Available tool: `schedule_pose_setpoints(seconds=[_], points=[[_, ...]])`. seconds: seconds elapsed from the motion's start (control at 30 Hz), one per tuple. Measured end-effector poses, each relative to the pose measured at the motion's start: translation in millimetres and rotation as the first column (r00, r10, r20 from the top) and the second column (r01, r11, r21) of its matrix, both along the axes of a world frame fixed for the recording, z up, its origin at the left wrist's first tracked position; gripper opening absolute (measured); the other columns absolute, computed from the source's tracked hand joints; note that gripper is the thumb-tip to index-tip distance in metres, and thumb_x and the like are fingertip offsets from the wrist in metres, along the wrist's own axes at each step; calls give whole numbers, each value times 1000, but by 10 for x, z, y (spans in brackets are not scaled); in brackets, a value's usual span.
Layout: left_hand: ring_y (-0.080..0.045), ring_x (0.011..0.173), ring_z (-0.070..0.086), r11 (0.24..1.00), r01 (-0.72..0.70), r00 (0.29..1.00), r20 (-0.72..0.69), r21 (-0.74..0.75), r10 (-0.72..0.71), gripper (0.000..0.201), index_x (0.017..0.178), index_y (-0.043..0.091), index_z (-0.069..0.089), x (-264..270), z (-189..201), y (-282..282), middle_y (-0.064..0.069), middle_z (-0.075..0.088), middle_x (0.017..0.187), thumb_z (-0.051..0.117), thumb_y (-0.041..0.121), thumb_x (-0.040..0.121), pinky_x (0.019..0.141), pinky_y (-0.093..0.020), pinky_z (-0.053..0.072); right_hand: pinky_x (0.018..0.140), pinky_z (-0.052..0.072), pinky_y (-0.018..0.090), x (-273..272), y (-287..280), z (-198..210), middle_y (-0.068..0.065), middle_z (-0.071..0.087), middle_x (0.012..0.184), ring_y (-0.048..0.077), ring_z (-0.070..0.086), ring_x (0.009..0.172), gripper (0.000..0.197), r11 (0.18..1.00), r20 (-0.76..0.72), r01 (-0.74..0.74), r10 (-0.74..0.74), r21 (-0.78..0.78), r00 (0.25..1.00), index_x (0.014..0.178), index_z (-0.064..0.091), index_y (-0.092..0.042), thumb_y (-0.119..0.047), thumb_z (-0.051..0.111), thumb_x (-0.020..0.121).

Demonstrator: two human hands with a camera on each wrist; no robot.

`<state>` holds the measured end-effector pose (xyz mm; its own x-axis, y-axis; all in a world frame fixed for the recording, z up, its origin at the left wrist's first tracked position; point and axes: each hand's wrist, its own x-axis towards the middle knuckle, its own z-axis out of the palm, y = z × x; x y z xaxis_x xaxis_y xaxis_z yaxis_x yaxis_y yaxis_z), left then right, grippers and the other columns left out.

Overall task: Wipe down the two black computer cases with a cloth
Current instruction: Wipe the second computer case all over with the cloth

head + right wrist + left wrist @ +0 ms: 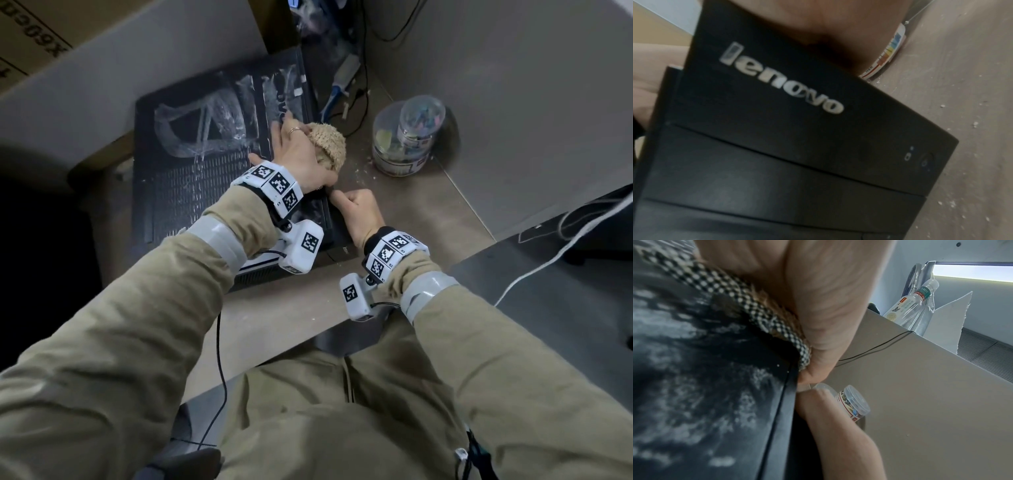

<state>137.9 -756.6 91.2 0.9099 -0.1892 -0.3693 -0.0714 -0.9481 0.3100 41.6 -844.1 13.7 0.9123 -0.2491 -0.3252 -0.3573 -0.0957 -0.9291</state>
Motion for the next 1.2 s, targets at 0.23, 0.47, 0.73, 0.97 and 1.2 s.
schedule_pose_setpoints(seconds=[0.23, 0.47, 0.73, 0.97, 1.2], points=[[-18, 153, -10, 999, -25, 1000, -1, -23, 25, 83, 135, 17, 30, 21, -16, -34, -1, -4, 165, 81, 33, 71, 118, -63, -2, 55, 20, 37, 24, -35, -54, 3, 23, 58, 21, 21, 58, 50, 1000, 22, -13, 13, -16, 1000, 51, 26, -22, -30, 56, 89], [-22, 153, 11, 986, 51, 999, 15, -161, -49, 70, 133, 17, 52, 42, 86, 178, -2, 18, 165, 79, 45, 75, 119, -62, 7, 61, 32, 32, 55, -191, 192, 1, 45, 63, 20, 39, 65, 33, 921, -75, -146, 127, -362, 989, 61, 46, -22, -39, 55, 88], [-16, 80, 58, 960, 37, 999, -7, -278, -41, 20, 86, 27, 74, -259, 360, 715, 2, 64, 80, 79, 44, 78, 76, -31, 49, 117, 27, 37, 248, -35, 928, 3, 29, 160, 23, 29, 145, 70, 818, 90, -129, 215, -561, 972, 152, 32, -28, -32, 58, 86], [-15, 113, 60, 942, -74, 996, -67, -327, 55, 34, 118, 27, 70, -420, 397, 1311, 4, 69, 119, 69, 24, 84, 95, -23, 45, 125, 2, 46, 8, 425, 627, 2, -2, 169, 22, -9, 155, 58, 498, -313, -494, 405, -712, 859, 160, 16, -32, -42, 33, 105], [-26, 153, -3, 899, -427, 904, -46, -97, 424, 85, 156, 14, 16, -430, 252, 2291, -7, 0, 166, 61, 39, 88, 123, -49, 6, 123, -9, 53, -145, 1021, 407, 16, -9, 167, 32, -12, 154, 74, 353, -307, -341, 150, -871, 940, 161, -3, -16, -51, 26, 102]])
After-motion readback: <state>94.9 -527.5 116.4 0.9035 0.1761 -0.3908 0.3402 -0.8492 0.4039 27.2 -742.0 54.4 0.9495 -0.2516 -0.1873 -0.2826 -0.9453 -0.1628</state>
